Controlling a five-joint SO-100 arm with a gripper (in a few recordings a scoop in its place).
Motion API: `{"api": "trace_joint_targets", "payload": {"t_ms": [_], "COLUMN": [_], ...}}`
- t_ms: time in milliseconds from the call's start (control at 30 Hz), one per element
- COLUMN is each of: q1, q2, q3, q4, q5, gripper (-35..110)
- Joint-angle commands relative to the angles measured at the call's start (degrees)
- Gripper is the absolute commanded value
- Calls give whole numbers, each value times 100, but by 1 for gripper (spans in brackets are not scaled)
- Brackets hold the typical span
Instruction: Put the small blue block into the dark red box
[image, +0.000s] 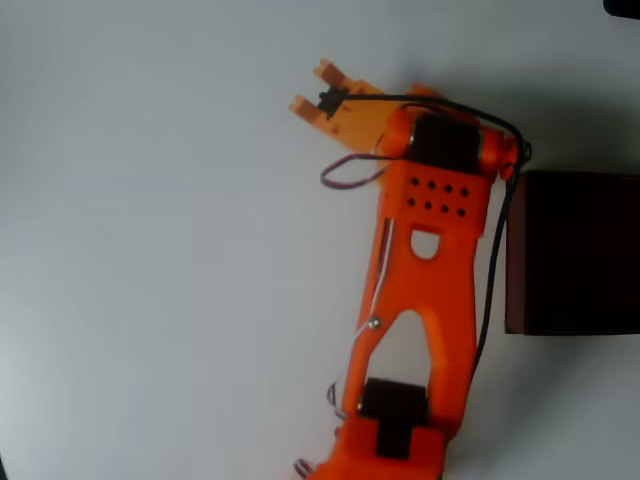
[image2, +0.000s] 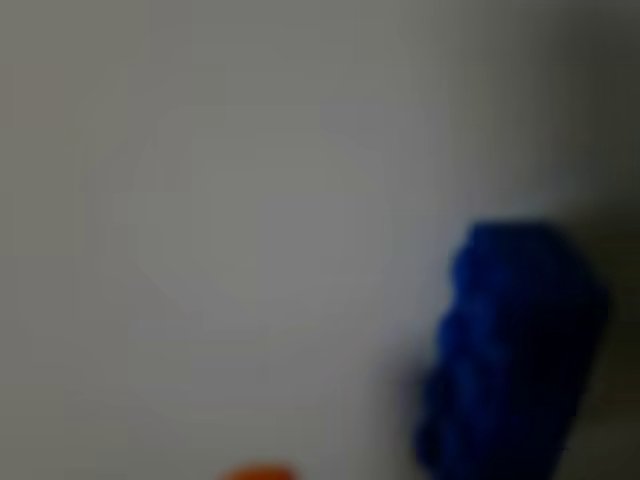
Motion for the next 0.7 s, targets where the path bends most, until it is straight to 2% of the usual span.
{"api": "trace_joint_targets", "payload": {"t_ms": [0,200,367,433,500,533,567,667], "q1": [53,229,343,439,501,527,527,571], "q2": [-123,-791,-1679,-2268,-3375,-3735,-3700,-3929], "q3": [-650,-1468,-2812,-3779,-5810,-6354,-6135,-6100], "q4": [272,571,1107,1547,2338,2417,2399,2391], "q5": [-53,-88,-132,-149,-141,-141,-97,-114], "gripper": [23,23,23,23,23,22,22,7]}}
